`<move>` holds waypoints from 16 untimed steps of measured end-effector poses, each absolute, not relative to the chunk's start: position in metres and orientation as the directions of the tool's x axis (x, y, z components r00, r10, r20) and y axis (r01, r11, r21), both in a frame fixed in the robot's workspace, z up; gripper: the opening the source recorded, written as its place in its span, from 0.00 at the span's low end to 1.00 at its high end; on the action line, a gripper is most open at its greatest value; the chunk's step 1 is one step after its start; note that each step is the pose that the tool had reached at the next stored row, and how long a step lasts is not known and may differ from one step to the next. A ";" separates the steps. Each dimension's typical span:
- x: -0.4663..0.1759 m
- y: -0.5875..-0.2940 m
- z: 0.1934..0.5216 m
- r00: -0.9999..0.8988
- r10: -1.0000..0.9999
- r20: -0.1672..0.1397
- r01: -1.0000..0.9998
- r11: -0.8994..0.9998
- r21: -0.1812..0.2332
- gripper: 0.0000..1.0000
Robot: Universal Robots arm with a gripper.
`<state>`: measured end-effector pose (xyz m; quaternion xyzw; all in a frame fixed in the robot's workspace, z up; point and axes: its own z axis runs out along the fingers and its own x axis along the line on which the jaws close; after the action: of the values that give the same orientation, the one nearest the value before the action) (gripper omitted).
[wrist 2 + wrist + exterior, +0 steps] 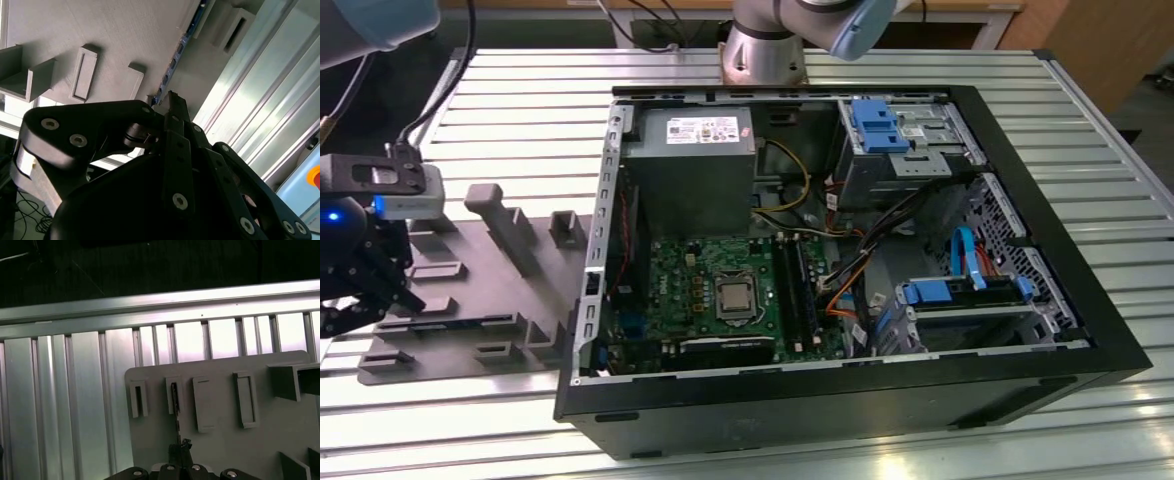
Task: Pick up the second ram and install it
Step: 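Pick up the second ram and move it above second insertion slot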
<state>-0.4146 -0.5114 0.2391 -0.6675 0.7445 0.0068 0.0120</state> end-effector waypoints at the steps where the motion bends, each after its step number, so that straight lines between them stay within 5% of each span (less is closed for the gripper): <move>1: -0.414 -0.512 0.238 -0.109 -0.994 -0.027 -0.994 0.109 -0.006 0.11; 16: -0.406 -0.514 0.228 -0.108 -0.994 -0.027 -0.994 0.109 -0.005 0.11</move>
<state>-0.4057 -0.5138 0.2277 -0.6676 0.7444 0.0070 0.0119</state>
